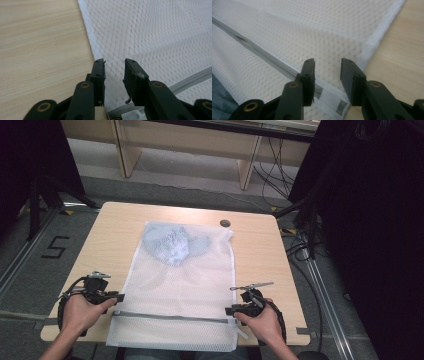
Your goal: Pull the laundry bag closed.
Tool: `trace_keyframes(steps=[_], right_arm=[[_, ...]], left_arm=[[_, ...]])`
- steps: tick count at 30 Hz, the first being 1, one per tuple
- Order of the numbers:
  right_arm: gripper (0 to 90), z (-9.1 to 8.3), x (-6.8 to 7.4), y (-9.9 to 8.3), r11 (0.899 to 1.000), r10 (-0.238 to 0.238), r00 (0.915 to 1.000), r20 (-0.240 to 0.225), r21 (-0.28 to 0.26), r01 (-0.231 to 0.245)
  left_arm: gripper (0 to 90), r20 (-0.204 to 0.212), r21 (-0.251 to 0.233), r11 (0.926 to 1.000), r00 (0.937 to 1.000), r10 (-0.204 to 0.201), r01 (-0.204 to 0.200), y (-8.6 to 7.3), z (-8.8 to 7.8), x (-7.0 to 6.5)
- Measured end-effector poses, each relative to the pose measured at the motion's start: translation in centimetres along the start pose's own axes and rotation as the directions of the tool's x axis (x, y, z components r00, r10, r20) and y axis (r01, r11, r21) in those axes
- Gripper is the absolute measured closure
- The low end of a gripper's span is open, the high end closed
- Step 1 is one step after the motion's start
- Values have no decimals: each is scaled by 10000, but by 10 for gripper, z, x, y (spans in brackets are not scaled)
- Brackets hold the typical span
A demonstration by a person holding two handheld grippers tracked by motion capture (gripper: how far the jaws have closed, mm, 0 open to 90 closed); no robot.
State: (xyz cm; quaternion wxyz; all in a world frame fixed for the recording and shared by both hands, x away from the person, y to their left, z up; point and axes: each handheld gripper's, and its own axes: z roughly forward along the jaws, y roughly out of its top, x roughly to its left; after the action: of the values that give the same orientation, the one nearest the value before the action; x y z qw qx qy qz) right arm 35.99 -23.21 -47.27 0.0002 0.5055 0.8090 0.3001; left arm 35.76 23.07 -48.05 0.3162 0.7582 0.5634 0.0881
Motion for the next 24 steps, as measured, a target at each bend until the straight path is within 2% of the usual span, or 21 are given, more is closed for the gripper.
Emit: trace_keyframes(steps=[1,2,3,4,6,7,8,9,10,11,12,13,14,15,16,18,19,21,23,24], right_arm=[[658,0,0,0,10000,0,10000,0,0,0],[700,0,4,2,9998,87,9998,-202,-177,-91],[711,0,4,2,10000,-46,9993,-379,-88,42],[719,0,7,3,9999,81,9994,-336,-130,-85],[722,-1,11,4,9999,-110,9987,-504,-27,109],[722,-1,14,5,9999,-136,9987,-498,-97,131],[723,-1,19,5,10000,44,9983,-577,-75,-48],[726,-1,20,6,9997,-238,9980,-584,-18,237],[729,-1,25,6,10000,-15,9977,-684,-1,15],[733,0,25,7,9991,-419,9973,-603,-132,411],[737,-1,27,8,9994,-358,9972,-649,-33,357],[737,-1,27,8,9994,-358,9972,-649,-33,357],[736,2,33,10,9978,-669,9954,-689,-97,663],[736,2,33,10,9978,-669,9954,-689,-97,663],[733,4,38,11,9982,-563,9957,-735,171,577],[730,7,42,13,9971,-730,9934,-881,158,747],[727,9,45,14,9974,-644,9933,-961,250,671],[720,13,50,17,9960,-793,9913,-1047,316,831],[713,15,55,19,9947,-926,9893,-1125,336,969],[707,17,57,21,9937,-1035,9877,-1174,310,1078]], left_arm=[[714,0,0,10000,10000,0,0,0,0,0],[739,-83,211,9997,9999,-87,89,0,-1,0],[752,-93,240,9997,9999,-101,103,1,-1,0],[774,-185,292,9995,9998,-77,82,1,-2,-1],[817,-236,683,9975,9995,209,-192,0,-4,-1],[834,-214,856,9962,9997,154,-135,-2,-5,-1],[856,-278,936,9954,9993,232,-205,-3,-5,-1],[869,-386,1053,9942,9989,257,-215,-4,-5,-1],[881,-515,1004,9947,9986,-153,204,-6,-4,-4],[893,-592,1017,9944,9980,-217,277,-6,-3,-4],[895,-488,1243,9920,9987,-163,223,-5,-4,-4],[897,-488,1243,9920,9987,-163,223,-5,-4,-4],[898,-530,1305,9914,9986,-36,104,-5,-3,-4],[898,-530,1305,9914,9986,-36,104,-5,-3,-4],[899,-459,1588,9873,9989,29,44,-5,-2,-4],[899,-522,1610,9868,9986,-83,167,-7,0,-5],[899,-498,1875,9821,9987,-72,164,-6,0,-4],[899,-493,1593,9868,9985,-224,300,-7,2,-4],[899,-527,1919,9813,9986,-66,166,-6,2,-4],[899,-527,1919,9813,9986,-66,166,-6,2,-4]])
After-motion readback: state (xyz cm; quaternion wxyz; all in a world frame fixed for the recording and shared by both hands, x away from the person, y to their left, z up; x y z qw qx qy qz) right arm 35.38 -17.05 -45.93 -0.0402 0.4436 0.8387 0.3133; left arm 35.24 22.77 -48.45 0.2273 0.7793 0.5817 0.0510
